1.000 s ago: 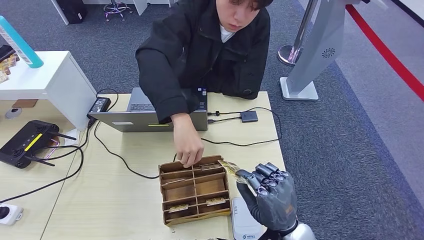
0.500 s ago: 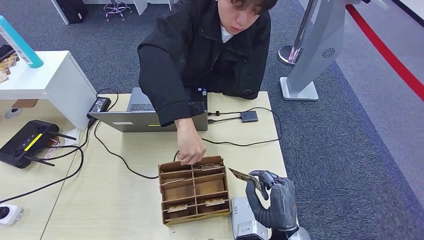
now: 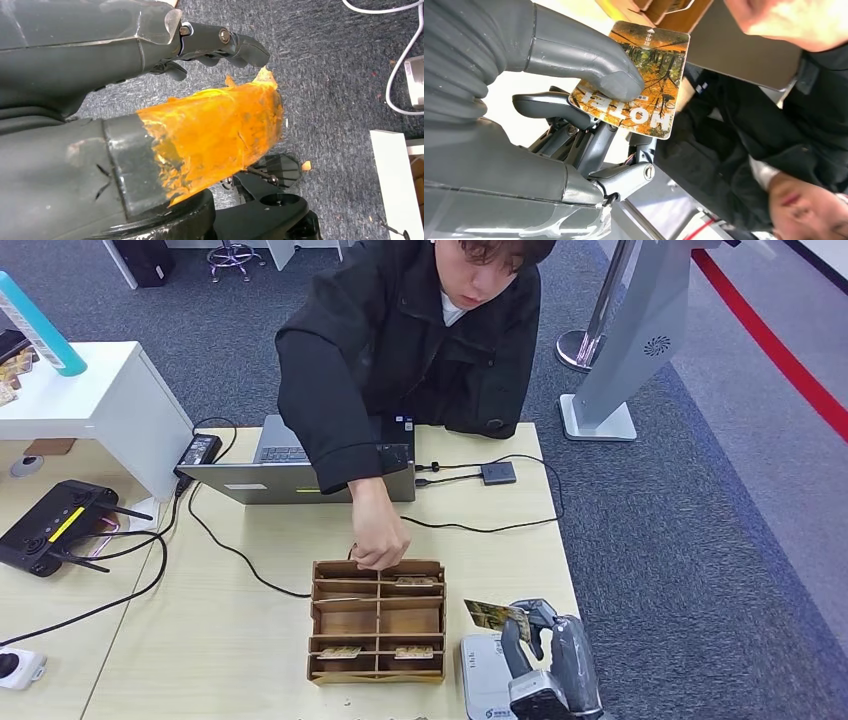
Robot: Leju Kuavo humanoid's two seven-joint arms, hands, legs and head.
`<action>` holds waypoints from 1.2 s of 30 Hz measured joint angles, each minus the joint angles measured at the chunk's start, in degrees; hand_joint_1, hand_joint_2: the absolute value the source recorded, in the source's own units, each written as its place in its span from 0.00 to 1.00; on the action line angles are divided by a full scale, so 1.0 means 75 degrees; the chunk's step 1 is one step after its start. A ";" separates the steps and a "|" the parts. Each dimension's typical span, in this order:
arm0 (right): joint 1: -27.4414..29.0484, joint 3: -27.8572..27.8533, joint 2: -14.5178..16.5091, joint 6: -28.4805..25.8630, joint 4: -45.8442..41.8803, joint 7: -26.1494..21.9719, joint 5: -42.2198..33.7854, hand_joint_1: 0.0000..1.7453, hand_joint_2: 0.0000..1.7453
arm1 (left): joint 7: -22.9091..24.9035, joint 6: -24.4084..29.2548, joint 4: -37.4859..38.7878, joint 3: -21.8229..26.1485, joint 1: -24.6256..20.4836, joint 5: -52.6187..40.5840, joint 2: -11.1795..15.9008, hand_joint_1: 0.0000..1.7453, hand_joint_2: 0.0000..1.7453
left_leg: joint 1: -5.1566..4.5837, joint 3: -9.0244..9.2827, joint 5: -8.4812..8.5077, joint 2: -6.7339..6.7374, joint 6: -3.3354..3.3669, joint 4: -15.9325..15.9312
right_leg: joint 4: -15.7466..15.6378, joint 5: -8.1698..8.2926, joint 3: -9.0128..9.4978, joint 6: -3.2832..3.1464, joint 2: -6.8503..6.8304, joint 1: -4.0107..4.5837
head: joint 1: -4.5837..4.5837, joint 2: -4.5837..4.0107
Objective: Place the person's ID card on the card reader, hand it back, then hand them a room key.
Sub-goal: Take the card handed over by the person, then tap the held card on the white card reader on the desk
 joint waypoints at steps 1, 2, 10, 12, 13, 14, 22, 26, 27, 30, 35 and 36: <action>0.0030 0.0000 -0.0032 0.0031 0.0000 0.0015 -0.0150 1.00 1.00 | -0.0001 0.0001 0.0000 0.0000 0.0000 0.0007 0.0001 0.00 0.00 | 0.0000 0.0000 0.0000 0.0000 0.0000 0.0000 | 0.0000 0.0000 0.0000 0.0000 0.0000 0.0000 | 0.0000 0.0000; 0.0066 0.0000 -0.0069 0.0070 0.0000 0.0042 -0.0307 1.00 1.00 | -0.0001 0.0002 0.0001 0.0000 0.0001 0.0012 0.0001 0.00 0.00 | 0.0000 0.0000 0.0000 0.0000 0.0000 0.0000 | -0.0001 0.0000 0.0000 0.0000 0.0000 0.0000 | -0.0001 0.0000; 0.0311 0.0047 -0.0418 0.0308 0.0077 0.0362 -0.0987 1.00 1.00 | -0.0002 0.0007 0.0003 0.0000 0.0015 0.0023 0.0012 0.00 0.00 | 0.0000 0.0000 0.0000 0.0000 0.0000 0.0000 | -0.0001 0.0000 0.0000 0.0000 0.0000 0.0000 | 0.0000 0.0000; 0.0331 0.0054 -0.0464 0.0321 0.0102 0.0374 -0.0998 1.00 1.00 | -0.0002 0.0007 0.0003 0.0000 0.0020 0.0023 0.0021 0.00 0.00 | 0.0000 0.0000 0.0000 0.0000 0.0000 0.0000 | -0.0001 0.0000 0.0000 0.0000 0.0000 0.0000 | -0.0001 0.0000; 0.0334 0.0059 -0.0480 0.0327 0.0116 0.0396 -0.1008 1.00 1.00 | -0.0002 0.0007 0.0003 0.0000 0.0022 0.0023 0.0025 0.00 0.00 | 0.0000 0.0001 0.0000 0.0000 0.0000 0.0000 | -0.0001 0.0000 0.0000 0.0000 0.0000 0.0000 | -0.0002 0.0000; 0.0335 0.0069 -0.0498 0.0332 0.0132 0.0436 -0.1028 1.00 1.00 | -0.0002 0.0007 0.0003 0.0000 0.0025 0.0024 0.0028 0.00 0.00 | 0.0000 0.0001 0.0000 0.0000 0.0000 0.0000 | -0.0001 0.0000 0.0000 0.0000 0.0000 0.0000 | -0.0002 0.0000; 0.0332 0.0295 -0.0794 0.0346 0.0390 0.0982 -0.1315 1.00 1.00 | -0.0002 0.0015 0.0003 0.0000 0.0053 0.0058 0.0037 0.00 0.00 | 0.0000 0.0000 0.0000 0.0000 0.0000 0.0000 | -0.0001 0.0000 0.0000 0.0000 0.0000 0.0000 | -0.0001 0.0000; 0.0317 0.0477 -0.0979 0.0365 0.0519 0.1249 -0.1386 1.00 1.00 | -0.0002 0.0015 0.0003 0.0000 0.0056 0.0075 0.0042 0.00 0.00 | -0.0001 -0.0001 0.0000 0.0000 0.0000 0.0000 | -0.0001 0.0000 0.0000 0.0000 0.0000 0.0000 | -0.0001 0.0000; 0.0309 0.0522 -0.1015 0.0374 0.0548 0.1308 -0.1393 1.00 1.00 | -0.0002 0.0015 0.0003 0.0000 0.0056 0.0077 0.0042 0.00 0.00 | -0.0001 -0.0001 0.0000 0.0000 0.0000 0.0000 | -0.0001 0.0000 0.0000 0.0000 0.0000 0.0000 | -0.0001 0.0000; 0.0259 0.0662 -0.1117 0.0432 0.0654 0.1477 -0.1401 1.00 1.00 | -0.0002 0.0015 0.0003 0.0000 0.0057 0.0080 0.0042 0.00 0.00 | 0.0000 0.0000 0.0000 0.0000 0.0000 0.0000 | -0.0001 0.0000 0.0000 0.0000 0.0000 0.0000 | -0.0002 0.0000; 0.0159 0.0846 -0.1209 0.0496 0.0825 0.1594 -0.1404 1.00 1.00 | -0.0002 0.0015 0.0003 0.0000 0.0058 0.0082 0.0042 0.00 0.00 | 0.0000 0.0000 0.0000 0.0000 0.0000 0.0000 | -0.0001 0.0000 0.0001 0.0000 0.0000 0.0000 | -0.0002 0.0000; 0.0146 0.0867 -0.1219 0.0496 0.0848 0.1602 -0.1404 1.00 1.00 | -0.0002 0.0015 0.0003 0.0000 0.0059 0.0082 0.0043 0.00 0.00 | 0.0000 0.0001 0.0000 0.0000 0.0000 0.0000 | -0.0001 0.0000 0.0001 0.0000 0.0000 0.0000 | -0.0001 0.0000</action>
